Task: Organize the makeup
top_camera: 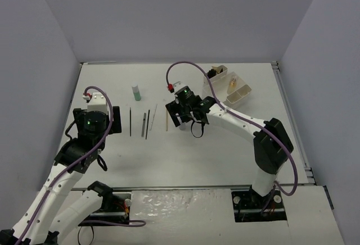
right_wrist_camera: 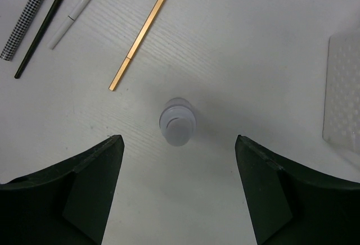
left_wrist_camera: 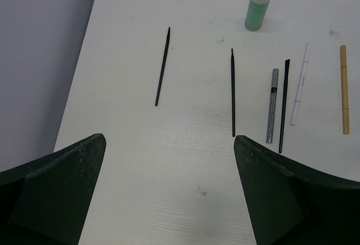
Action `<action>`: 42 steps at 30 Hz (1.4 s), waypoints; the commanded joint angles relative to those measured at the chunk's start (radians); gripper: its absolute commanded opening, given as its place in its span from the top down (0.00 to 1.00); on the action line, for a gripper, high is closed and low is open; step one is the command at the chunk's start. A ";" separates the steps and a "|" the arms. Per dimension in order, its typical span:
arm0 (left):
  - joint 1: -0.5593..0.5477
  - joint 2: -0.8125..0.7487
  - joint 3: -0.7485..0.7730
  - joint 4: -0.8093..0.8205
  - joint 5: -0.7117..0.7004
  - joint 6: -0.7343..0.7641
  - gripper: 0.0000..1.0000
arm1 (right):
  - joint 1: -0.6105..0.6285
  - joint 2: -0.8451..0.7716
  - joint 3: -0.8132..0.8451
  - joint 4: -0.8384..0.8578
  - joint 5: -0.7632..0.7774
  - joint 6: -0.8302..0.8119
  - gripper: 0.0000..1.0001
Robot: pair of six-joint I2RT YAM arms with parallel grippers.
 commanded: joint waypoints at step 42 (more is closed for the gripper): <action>0.033 -0.036 0.014 0.042 0.036 0.016 0.03 | -0.459 -0.007 0.298 0.006 -0.010 0.008 1.00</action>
